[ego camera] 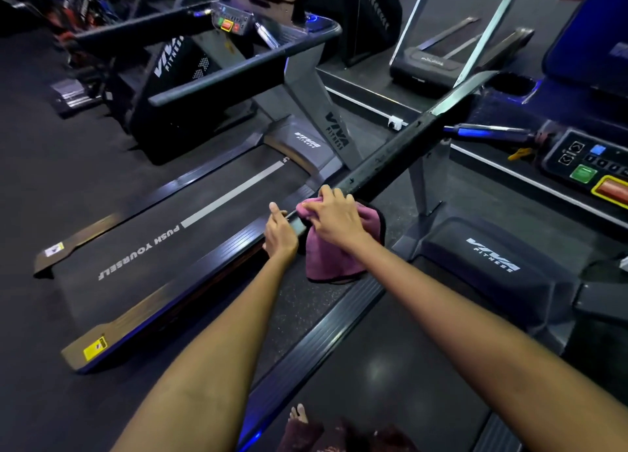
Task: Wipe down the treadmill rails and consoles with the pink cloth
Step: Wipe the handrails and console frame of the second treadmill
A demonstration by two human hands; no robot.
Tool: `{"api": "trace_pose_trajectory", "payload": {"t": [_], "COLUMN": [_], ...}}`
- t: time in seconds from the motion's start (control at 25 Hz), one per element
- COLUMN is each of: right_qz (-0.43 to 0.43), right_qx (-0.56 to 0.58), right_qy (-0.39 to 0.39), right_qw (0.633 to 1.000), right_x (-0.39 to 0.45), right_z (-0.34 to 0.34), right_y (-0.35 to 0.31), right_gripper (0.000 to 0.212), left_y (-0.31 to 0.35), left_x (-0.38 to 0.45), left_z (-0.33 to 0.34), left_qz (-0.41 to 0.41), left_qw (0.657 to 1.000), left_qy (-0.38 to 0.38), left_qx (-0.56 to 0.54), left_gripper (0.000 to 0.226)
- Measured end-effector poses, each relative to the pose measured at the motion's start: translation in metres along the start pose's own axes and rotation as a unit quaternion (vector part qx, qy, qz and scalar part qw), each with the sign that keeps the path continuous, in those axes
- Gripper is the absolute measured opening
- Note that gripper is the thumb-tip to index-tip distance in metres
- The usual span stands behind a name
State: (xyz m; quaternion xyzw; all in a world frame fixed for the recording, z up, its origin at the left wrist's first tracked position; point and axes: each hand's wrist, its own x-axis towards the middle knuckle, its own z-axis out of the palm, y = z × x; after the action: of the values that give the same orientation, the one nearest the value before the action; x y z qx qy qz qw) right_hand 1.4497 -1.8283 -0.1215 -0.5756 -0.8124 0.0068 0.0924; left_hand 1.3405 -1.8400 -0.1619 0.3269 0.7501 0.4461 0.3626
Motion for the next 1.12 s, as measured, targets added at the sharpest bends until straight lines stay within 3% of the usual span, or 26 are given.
{"api": "trace_pose_trajectory", "payload": {"t": [0.12,0.24,0.28,0.44,0.56,0.68,0.8,0.88,0.96,1.12], "right_qz": [-0.056,-0.155,-0.145,0.031,-0.03,-0.097,-0.039,0.053,0.089,-0.021], "right_qx": [0.0,0.044,0.044,0.005,-0.019,0.036,0.029,0.016,-0.016,-0.018], "right_qy": [0.034,0.074,0.058,-0.012,0.0,0.014,-0.013,-0.009,0.003,0.045], "right_qw": [0.998,0.984,0.987,0.999,0.999,0.995,0.999,0.998,0.996,0.999], "right_x": [-0.006,-0.027,-0.026,0.009,0.008,-0.02,-0.02,0.001,0.015,-0.007], "right_z": [0.008,0.023,0.021,-0.002,0.002,0.012,0.006,-0.001,-0.005,0.014], "right_y": [-0.019,0.019,0.03,0.013,-0.016,0.007,0.026,0.018,-0.004,-0.005], "right_gripper": [0.032,0.036,0.034,0.027,0.028,0.034,0.037,0.031,0.026,0.034], "left_y": [-0.003,-0.005,-0.006,-0.007,-0.008,-0.006,-0.003,-0.001,-0.002,-0.003], "left_x": [0.005,0.003,0.002,0.002,0.004,0.004,0.001,0.0,0.0,0.001], "left_z": [0.0,0.0,-0.001,-0.001,-0.001,-0.002,-0.007,-0.009,-0.01,-0.009], "left_qz": [-0.001,0.02,0.033,0.071,0.082,0.086,0.132,0.165,0.169,0.15], "left_qw": [0.999,0.999,0.999,0.997,0.996,0.994,0.985,0.976,0.974,0.981], "left_qy": [0.0,0.011,0.014,0.029,0.026,0.018,0.006,-0.001,-0.004,-0.007], "left_qx": [-0.04,-0.047,-0.038,0.02,0.036,0.068,0.115,0.14,0.15,0.124], "left_gripper": [0.063,0.055,0.052,0.046,0.046,0.045,0.041,0.038,0.038,0.039]}}
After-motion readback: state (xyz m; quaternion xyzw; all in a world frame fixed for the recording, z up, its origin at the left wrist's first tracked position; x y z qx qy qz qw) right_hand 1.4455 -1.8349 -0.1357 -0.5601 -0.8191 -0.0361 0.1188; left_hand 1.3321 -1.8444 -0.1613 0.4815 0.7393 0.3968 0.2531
